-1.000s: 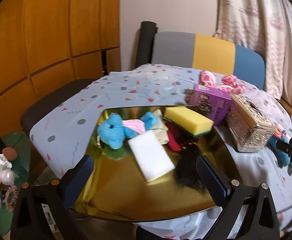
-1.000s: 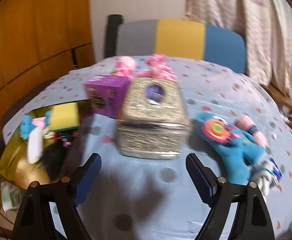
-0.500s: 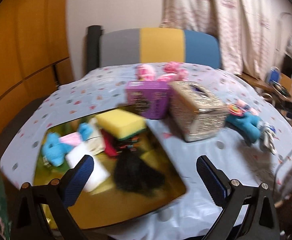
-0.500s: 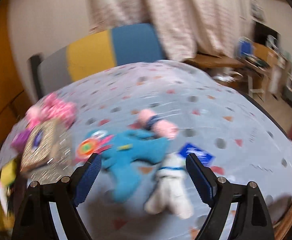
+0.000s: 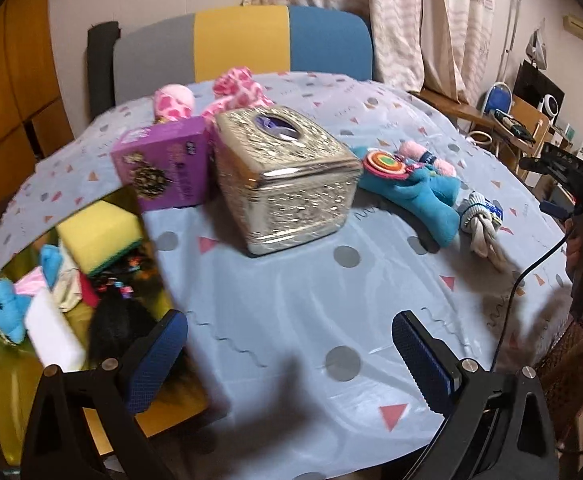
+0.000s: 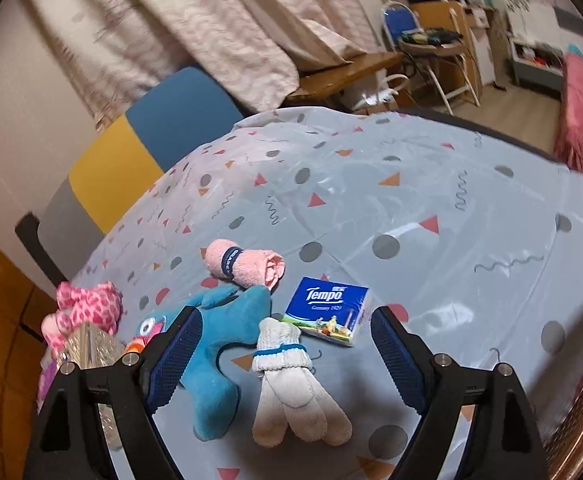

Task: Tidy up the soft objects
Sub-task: 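Grasp the white knitted glove bundle with the left tool, then grasp the blue lollipop plush monster with the right tool while the left tool lifts the glove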

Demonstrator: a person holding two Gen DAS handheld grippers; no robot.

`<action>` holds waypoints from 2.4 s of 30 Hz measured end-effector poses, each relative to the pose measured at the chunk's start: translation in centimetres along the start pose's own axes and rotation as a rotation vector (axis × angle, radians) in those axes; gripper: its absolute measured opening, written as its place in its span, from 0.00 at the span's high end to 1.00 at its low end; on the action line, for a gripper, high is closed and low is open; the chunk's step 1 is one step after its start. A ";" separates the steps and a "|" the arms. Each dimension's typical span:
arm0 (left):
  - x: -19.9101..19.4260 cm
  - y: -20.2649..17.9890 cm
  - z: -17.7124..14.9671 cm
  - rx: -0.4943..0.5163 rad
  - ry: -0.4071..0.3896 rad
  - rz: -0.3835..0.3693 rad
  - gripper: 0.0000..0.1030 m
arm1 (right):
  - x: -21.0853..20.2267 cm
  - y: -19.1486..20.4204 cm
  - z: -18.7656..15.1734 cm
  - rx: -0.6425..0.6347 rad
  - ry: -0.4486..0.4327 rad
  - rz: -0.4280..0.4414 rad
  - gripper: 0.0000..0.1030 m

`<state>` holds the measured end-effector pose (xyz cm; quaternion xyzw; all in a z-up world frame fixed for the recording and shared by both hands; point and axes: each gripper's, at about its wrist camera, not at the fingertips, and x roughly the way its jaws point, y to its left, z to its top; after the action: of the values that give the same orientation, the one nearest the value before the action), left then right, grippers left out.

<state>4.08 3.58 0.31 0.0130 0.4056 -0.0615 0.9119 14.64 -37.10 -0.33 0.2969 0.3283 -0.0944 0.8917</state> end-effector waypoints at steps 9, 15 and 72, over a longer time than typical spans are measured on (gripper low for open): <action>3.2 -5.2 3.7 0.062 0.024 -0.130 0.01 | -1.0 -2.5 0.5 0.142 -0.053 0.021 0.14; 6.1 -10.2 6.7 0.115 0.040 -0.243 0.01 | -1.0 -3.2 0.8 0.178 -0.054 0.041 0.14; 10.7 -5.7 -1.4 0.091 0.043 -0.169 0.56 | 5.3 5.4 -4.4 -0.248 0.358 0.132 0.15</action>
<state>9.43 -3.06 -8.44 0.0214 0.4217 -0.1564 0.8929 18.35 -29.99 -3.93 0.2180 0.4704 0.0596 0.8530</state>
